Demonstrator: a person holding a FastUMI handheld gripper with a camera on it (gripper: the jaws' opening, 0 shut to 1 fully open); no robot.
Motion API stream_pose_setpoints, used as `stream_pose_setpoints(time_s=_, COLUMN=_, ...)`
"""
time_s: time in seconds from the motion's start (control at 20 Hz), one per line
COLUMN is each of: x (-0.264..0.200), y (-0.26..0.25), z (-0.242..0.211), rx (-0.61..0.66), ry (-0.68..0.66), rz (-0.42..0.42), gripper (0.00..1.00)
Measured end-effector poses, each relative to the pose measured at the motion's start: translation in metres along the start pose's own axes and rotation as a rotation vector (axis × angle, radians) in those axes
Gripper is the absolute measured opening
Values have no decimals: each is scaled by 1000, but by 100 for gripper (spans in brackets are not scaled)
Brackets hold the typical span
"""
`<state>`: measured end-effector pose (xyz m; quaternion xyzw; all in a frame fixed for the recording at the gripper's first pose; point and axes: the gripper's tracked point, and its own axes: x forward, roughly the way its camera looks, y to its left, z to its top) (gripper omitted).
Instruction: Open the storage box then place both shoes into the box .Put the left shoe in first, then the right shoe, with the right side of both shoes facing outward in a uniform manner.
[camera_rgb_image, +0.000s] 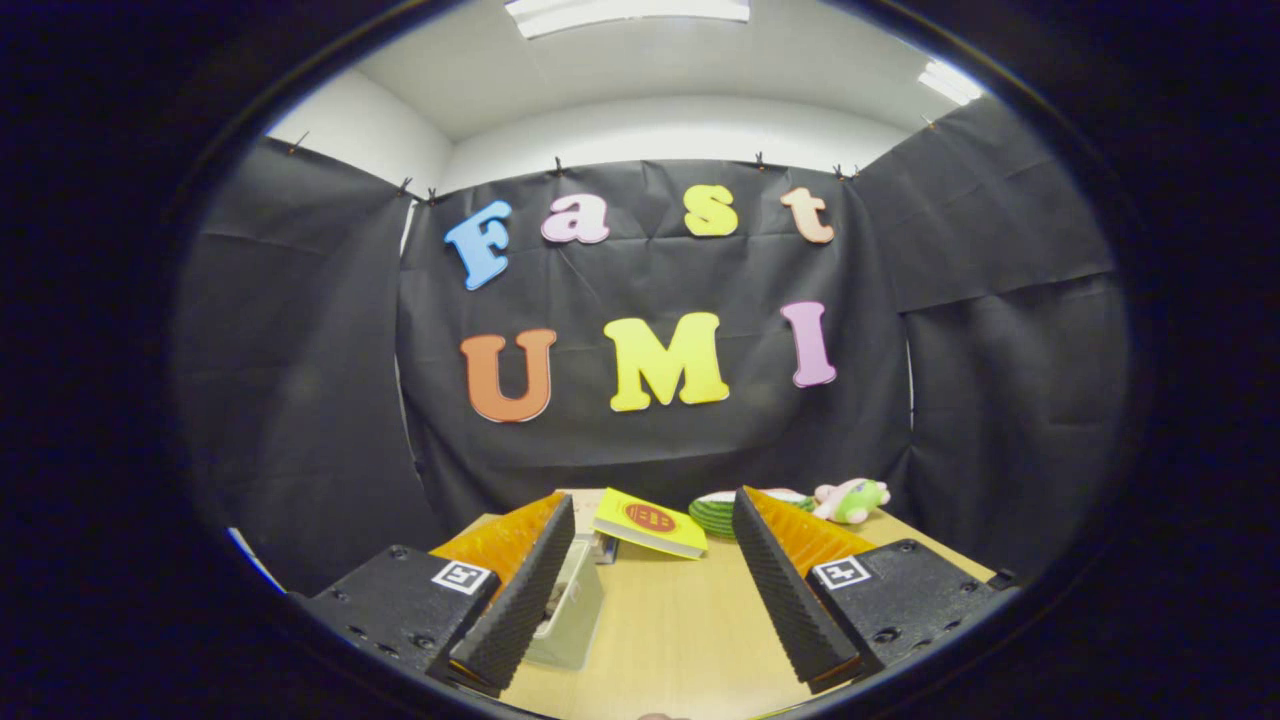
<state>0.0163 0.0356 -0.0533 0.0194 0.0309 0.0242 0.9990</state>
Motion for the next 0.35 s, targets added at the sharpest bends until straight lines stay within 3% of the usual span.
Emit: stream_pose_setpoints(time_s=0.35, x=-8, y=-6, z=3, rx=27, ry=-3, rz=-8, gripper=100)
